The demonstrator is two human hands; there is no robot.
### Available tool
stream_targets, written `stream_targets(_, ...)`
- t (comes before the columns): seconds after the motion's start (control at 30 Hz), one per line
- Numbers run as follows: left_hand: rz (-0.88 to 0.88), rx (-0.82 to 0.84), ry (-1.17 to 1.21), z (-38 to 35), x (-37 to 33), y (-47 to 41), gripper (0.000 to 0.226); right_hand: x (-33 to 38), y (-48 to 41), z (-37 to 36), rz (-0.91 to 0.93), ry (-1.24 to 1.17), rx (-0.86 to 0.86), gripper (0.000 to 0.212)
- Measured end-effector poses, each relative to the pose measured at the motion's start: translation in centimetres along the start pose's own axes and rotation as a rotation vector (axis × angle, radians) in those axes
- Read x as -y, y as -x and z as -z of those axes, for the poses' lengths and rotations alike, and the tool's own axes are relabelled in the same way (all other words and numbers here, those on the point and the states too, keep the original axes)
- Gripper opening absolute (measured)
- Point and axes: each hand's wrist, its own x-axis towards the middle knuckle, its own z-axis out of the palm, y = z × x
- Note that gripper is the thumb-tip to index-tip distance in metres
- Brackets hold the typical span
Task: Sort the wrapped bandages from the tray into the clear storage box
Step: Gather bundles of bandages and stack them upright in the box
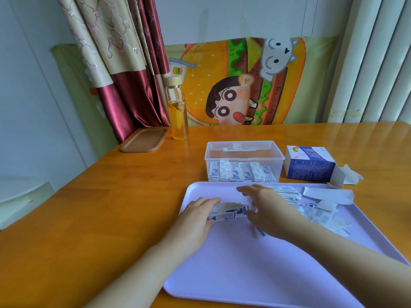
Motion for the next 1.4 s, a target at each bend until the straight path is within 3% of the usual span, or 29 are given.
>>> stream_targets(0.1, -0.009, 0.017, 0.025, -0.3, 0.0, 0.0, 0.053, 0.0, -0.5, 0.2, -0.072, 0.044, 0.161, 0.058)
stream_targets(0.3, -0.003, 0.05, 0.059, -0.8, -0.9, -0.6, 0.058, 1.0, -1.1, -0.6, -0.015, 0.043, 0.184, 0.026)
stream_targets(0.37, -0.008, 0.055, 0.04, -0.8, -0.9, -0.7, 0.059, 1.1, -1.2, -0.5, 0.01, 0.026, 0.21, 0.027)
stream_targets(0.47, 0.006, 0.062, -0.053, -0.8, -0.7, -0.8, 0.058, 0.8, -1.2, 0.0, 0.009, -0.016, 0.196, 0.039)
stream_targets(0.63, 0.022, 0.127, -0.298, -0.8, -1.2, -1.1, 0.049, 0.8, -1.2, -0.5, 0.053, -0.032, 0.133, 0.021)
stream_targets(0.7, 0.035, 0.138, -0.308, 0.1, -1.8, -1.2, 0.031, 0.9, -1.2, -0.2, 0.093, -0.046, 0.075, 0.018)
stream_targets(0.77, 0.071, 0.158, -0.18, 1.6, -2.3, -1.5, 0.013, 1.2, -1.1, 0.9, 0.181, -0.039, 0.004, 0.018)
stream_targets(0.9, 0.296, 0.344, 0.36, 5.0, -3.7, -2.6, 0.015, 2.5, -1.2, 4.5, 0.397, 0.038, -0.051, 0.018)
stream_targets(1.0, 0.39, 0.424, 0.669, 5.7, -4.7, -2.7, 0.014, 2.9, -1.2, 6.8, 0.421, -0.008, -0.077, 0.026)
stream_targets(1.1, 0.444, 0.353, 0.964, 5.2, -5.8, -2.5, 0.009, 2.1, -0.4, 8.0, 0.313, -0.135, 0.05, 0.1)
stream_targets(1.17, 0.474, 0.355, 1.15, 4.8, -6.6, -2.5, 0.01, 1.9, 0.7, 7.4, 0.296, -0.13, 0.159, 0.127)
stream_targets(1.27, 0.432, 0.407, 1.255, 4.3, -7.6, -2.6, 0.015, 1.6, 1.4, 5.3, 0.369, -0.146, 0.079, 0.124)
stream_targets(1.4, 0.397, 0.396, 1.246, 4.1, -8.4, -2.4, 0.017, 1.4, 1.4, 4.6, 0.419, -0.179, -0.032, 0.094)
